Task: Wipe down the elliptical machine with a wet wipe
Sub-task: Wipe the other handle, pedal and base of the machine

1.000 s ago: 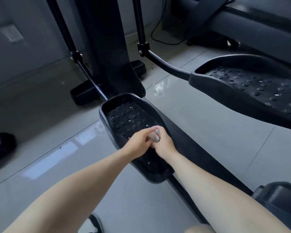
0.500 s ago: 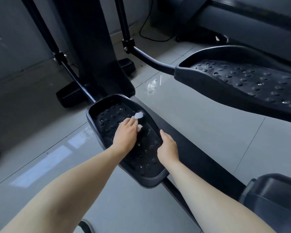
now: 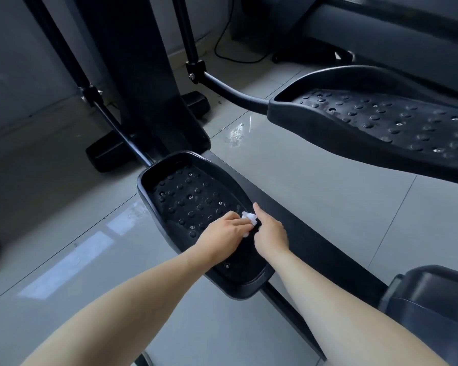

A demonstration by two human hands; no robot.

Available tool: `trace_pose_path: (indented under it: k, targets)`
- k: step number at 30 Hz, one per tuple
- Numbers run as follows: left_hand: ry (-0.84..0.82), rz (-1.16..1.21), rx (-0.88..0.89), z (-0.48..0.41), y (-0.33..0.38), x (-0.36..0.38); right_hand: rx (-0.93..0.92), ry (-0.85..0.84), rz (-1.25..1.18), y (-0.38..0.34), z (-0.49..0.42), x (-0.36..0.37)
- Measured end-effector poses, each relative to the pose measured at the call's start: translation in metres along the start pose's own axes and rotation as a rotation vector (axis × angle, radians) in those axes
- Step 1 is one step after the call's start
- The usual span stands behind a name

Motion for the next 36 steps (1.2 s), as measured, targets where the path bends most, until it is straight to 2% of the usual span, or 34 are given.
trace_pose_path:
  k: [4,7,9,15,20,24,27,29,33,36]
  targets:
    - [0.020,-0.238,-0.118,-0.002,-0.023,-0.012,-0.015,0.012,0.093,0.006,-0.002,0.004]
    - [0.079,-0.199,-0.320,-0.001,-0.038,-0.025,-0.042,0.022,0.117,0.003,0.001,0.004]
    - [0.093,-0.168,-0.370,-0.003,-0.037,-0.025,-0.045,0.024,0.131,0.003,0.003,0.004]
    - [-0.053,-0.073,-0.230,-0.006,-0.008,-0.008,-0.013,0.006,0.162,0.005,0.008,0.000]
    - [-0.053,-0.118,-0.170,0.001,0.000,-0.009,0.005,0.011,0.175,0.006,0.007,0.000]
    - [-0.100,-0.282,-0.244,-0.003,-0.016,-0.021,-0.018,0.025,0.197,0.007,0.008,0.002]
    - [-0.141,-0.249,-0.341,-0.012,-0.023,-0.024,-0.034,0.017,0.203,0.010,0.006,0.004]
    - [-0.097,-0.168,-0.348,-0.014,-0.022,-0.022,-0.035,0.017,0.203,0.012,0.005,0.003]
    - [-0.012,-0.001,-0.166,-0.008,-0.014,-0.010,-0.043,0.032,0.166,0.012,0.001,0.005]
    - [-0.015,-0.051,-0.053,-0.009,-0.008,-0.006,-0.053,0.035,0.152,0.012,0.000,0.007]
Point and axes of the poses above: each hand's wrist, its own z-axis away from the middle knuckle, its own x-axis out of the palm, y = z × x, the point moved 2 cm from there along -z, towards the middle knuckle, and after that the axes turned 10 degrees about -y, right-handed, at the moved point
